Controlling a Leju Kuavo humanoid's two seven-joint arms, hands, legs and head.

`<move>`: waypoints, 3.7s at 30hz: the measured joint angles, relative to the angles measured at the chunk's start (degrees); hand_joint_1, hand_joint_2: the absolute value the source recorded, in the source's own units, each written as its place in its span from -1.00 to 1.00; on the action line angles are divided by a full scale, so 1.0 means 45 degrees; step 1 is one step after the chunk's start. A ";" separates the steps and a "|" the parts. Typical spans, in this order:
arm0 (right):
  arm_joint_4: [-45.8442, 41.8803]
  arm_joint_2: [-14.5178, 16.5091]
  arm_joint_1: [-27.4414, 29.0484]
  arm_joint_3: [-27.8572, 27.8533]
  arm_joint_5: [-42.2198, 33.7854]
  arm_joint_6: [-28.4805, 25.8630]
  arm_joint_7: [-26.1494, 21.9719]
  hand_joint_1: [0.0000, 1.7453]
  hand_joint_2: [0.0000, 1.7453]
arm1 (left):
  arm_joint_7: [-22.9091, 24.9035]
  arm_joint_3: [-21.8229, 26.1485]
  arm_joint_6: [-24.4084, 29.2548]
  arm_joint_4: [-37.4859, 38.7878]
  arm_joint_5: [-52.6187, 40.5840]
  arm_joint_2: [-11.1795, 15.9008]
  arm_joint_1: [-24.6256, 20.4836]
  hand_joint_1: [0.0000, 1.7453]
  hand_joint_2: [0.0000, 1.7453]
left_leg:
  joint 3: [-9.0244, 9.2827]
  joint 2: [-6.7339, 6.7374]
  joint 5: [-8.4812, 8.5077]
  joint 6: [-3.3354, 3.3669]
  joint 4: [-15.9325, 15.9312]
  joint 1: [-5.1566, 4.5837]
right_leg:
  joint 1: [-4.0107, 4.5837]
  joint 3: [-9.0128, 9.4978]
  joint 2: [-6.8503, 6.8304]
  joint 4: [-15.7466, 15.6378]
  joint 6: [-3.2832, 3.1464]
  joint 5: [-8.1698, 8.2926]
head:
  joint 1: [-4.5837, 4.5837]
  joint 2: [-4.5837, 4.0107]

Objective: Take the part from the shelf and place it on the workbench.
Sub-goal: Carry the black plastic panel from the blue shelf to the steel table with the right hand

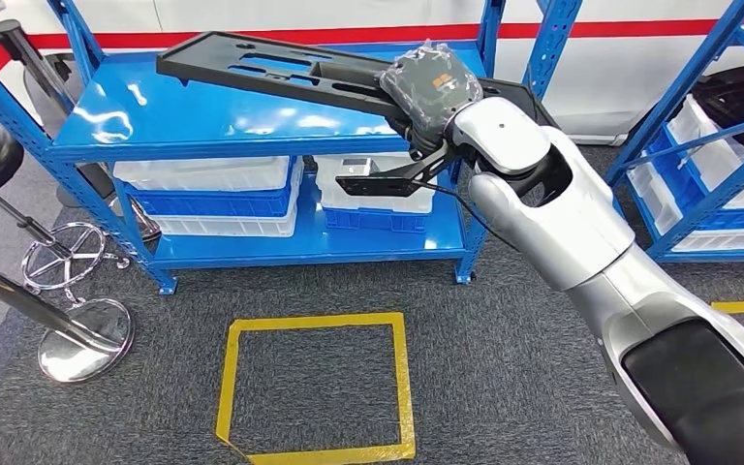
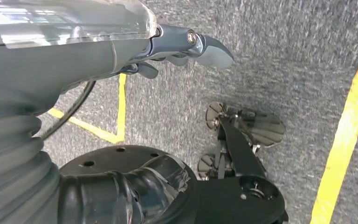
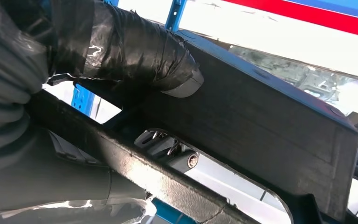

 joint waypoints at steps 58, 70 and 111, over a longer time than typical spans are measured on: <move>0.0000 -0.0367 0.0025 -0.0010 0.0117 0.0022 0.0081 1.00 1.00 | -0.0117 0.0189 0.0137 0.0000 -0.0176 -0.0005 -0.0019 -1.00 1.00 | 0.0118 0.0108 0.0323 0.0595 -0.0358 0.0115 | -0.0138 -0.1261 0.0000 0.3082 0.0401 -0.1590 | 0.0011 0.0000; 0.0026 -0.0459 0.0015 -0.0010 0.0122 0.0011 0.0050 1.00 1.00 | -0.0113 0.0255 0.0183 0.0000 -0.0252 -0.0010 -0.0005 -1.00 1.00 | -0.0664 0.0059 -0.0705 -0.0143 0.1288 0.0249 | -0.0147 0.0075 0.0065 0.0171 -0.0133 -0.0165 | -0.0013 0.0000; 0.0164 -0.0452 0.0086 -0.0005 0.0122 -0.0065 -0.0033 1.00 1.00 | -0.0126 0.0398 0.0174 -0.0001 -0.0285 -0.0010 -0.0030 -1.00 1.00 | 0.0127 -0.0007 -0.0261 0.0397 0.0211 -0.0210 | 0.0153 -0.0072 0.0030 0.0088 -0.0179 -0.0002 | -0.0020 0.0000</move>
